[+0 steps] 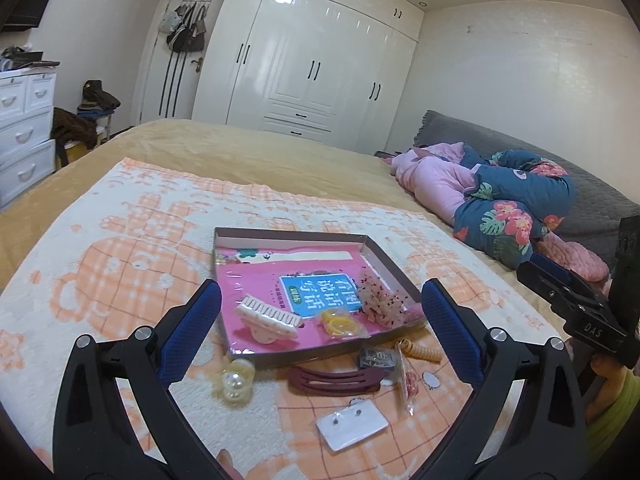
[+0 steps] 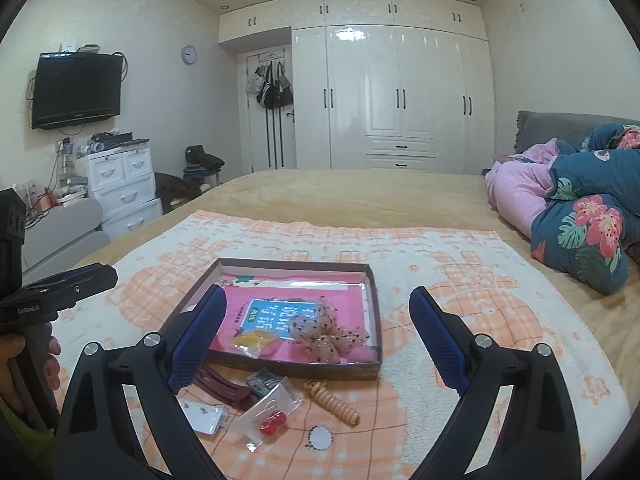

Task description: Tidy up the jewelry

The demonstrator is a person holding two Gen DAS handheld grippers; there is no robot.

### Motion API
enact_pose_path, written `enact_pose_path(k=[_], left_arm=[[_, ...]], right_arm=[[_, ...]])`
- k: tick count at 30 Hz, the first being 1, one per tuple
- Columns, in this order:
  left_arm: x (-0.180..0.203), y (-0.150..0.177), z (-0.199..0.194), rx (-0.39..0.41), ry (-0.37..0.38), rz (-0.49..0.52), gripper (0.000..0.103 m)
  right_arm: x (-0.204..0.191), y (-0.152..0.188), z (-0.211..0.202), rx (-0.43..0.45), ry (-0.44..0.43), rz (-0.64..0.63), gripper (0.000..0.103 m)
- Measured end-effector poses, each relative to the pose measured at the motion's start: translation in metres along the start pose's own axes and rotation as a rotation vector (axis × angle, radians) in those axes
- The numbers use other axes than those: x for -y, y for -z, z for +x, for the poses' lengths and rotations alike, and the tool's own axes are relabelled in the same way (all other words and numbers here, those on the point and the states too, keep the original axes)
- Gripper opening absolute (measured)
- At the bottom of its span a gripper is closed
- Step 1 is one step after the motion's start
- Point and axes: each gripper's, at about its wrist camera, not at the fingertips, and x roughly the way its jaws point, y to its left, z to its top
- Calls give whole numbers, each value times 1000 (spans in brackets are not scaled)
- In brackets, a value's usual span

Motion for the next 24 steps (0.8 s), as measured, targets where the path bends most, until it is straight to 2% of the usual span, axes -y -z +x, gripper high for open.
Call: enact_pose_path(k=[11,24], left_arm=[[-6,10,-21,23,-20,-2,92],[-10,19,-40,80,8,11,92]], right_arm=[[-19,6,-4,-6,-39,-37,90],[-27,18,-18,15,-80,-60,90]])
